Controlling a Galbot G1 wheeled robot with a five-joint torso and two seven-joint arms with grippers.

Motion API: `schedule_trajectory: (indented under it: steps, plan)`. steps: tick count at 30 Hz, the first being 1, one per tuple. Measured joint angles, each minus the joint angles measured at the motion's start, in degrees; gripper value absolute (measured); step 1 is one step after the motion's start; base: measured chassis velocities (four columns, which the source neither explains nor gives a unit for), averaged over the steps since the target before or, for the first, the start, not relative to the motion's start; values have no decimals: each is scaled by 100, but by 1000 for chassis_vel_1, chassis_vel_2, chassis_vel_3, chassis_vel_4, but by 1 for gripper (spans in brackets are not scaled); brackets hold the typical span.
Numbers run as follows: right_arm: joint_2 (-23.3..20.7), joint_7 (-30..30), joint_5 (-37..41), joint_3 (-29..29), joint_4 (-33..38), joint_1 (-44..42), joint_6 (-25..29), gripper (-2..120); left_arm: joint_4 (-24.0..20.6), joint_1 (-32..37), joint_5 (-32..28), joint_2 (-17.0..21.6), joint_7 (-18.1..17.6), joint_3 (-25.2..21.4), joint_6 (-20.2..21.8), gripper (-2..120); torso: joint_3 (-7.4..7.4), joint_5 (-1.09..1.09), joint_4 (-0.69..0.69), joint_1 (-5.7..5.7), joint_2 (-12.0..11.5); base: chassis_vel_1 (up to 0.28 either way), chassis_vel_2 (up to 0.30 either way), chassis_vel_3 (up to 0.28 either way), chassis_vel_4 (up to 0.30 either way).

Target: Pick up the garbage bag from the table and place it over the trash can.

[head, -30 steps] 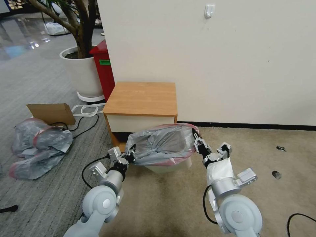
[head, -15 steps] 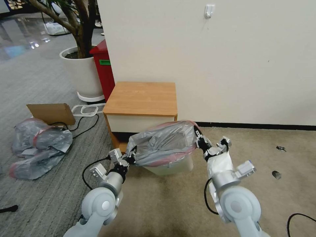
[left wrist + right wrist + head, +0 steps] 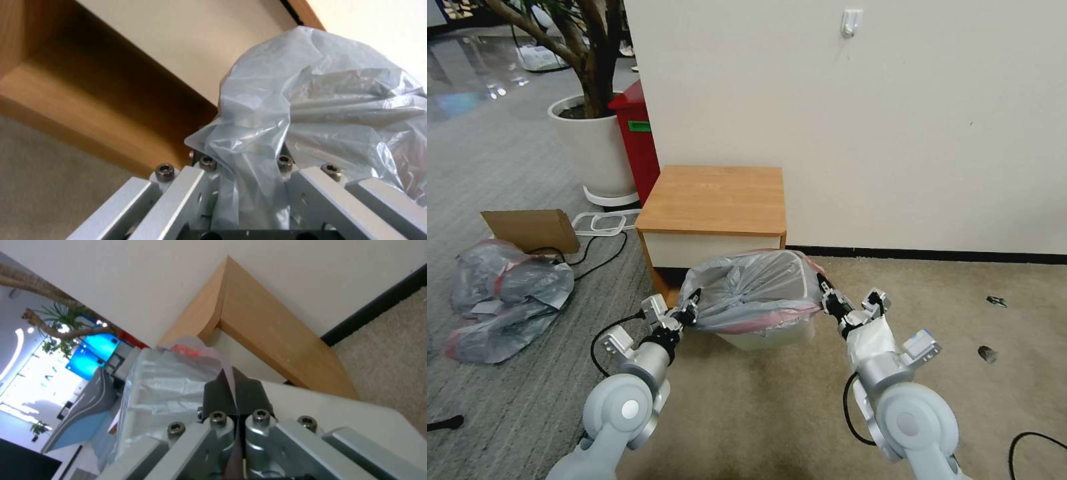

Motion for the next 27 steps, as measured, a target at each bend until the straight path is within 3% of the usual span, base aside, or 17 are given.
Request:
schedule_trajectory:
  steps: [7,11,16,27]
  plan:
    - [-151,-328,-143,-39,-287,181,118,0,-109,21,-238,11,-66,-16,119,7,0,1,0,0,0,0,0,0,0]
    - [-339,-934,-555,-13,-689,417,361,0,-268,141,-431,116,-67,-100,171,7,0,2,1,0,0,0,0,0,0]
    - [-396,-1253,-892,2,-958,459,494,0,-328,146,-624,140,-68,-185,176,7,0,1,0,0,0,0,0,0,0]
    - [-422,-1585,-1527,12,-1497,583,784,0,-421,154,-859,200,-70,-311,175,7,0,1,0,0,0,0,0,0,0]
